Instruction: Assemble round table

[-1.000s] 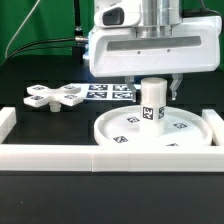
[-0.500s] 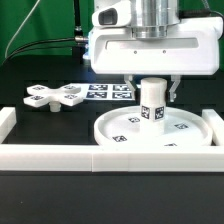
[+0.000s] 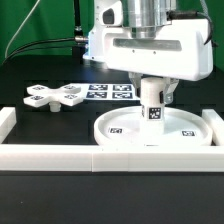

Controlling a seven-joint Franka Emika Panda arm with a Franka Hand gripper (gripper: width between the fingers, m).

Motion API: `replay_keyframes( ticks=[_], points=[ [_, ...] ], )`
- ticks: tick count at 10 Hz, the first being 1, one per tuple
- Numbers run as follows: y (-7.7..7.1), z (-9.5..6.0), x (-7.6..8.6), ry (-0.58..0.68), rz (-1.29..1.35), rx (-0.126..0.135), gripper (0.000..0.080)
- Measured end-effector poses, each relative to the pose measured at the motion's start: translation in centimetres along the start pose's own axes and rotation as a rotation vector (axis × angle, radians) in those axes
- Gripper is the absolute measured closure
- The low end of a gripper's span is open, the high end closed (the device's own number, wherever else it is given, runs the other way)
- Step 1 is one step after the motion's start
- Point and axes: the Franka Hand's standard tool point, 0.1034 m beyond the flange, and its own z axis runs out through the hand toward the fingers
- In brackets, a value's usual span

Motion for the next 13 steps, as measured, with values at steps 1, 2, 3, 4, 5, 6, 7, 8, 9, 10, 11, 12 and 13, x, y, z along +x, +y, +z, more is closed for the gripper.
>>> replay_keyframes(
  ticks=[1, 2, 3, 4, 5, 6, 7, 8, 9, 10, 11, 12, 13],
  points=[
    [-0.1, 0.1, -0.1, -0.005, 0.018, 0.003, 0.0338],
    [-0.1, 0.1, -0.2, -0.007, 0.021, 0.005, 0.0211],
    [-0.1, 0.1, -0.2, -0.007, 0.013, 0.005, 0.0211],
    [-0.1, 0.1, -0.3, -0.008, 0.011, 0.004, 0.0163],
    [-0.3, -0.1, -0.4, -0.004, -0.044, 0.005, 0.0152],
    [-0.8, -0.8, -0.8, 0.001, -0.125, 0.015, 0.0152],
    [-0.6, -1.5, -1.2, -0.002, -0.193, 0.015, 0.0152],
    [-0.3, -2.3, -1.6, -0.002, -0.241, 0.017, 0.0151],
    [0.4, -3.2, -2.0, 0.000, -0.239, 0.021, 0.0151],
    [1.1, -3.6, -2.0, 0.002, -0.231, 0.021, 0.0151],
    [0.9, -3.2, -2.1, 0.000, -0.234, 0.019, 0.0151],
    [0.8, -3.1, -2.1, -0.001, -0.235, 0.018, 0.0151],
    [0.9, -3.1, -2.1, -0.001, -0.235, 0.018, 0.0151]
  ],
)
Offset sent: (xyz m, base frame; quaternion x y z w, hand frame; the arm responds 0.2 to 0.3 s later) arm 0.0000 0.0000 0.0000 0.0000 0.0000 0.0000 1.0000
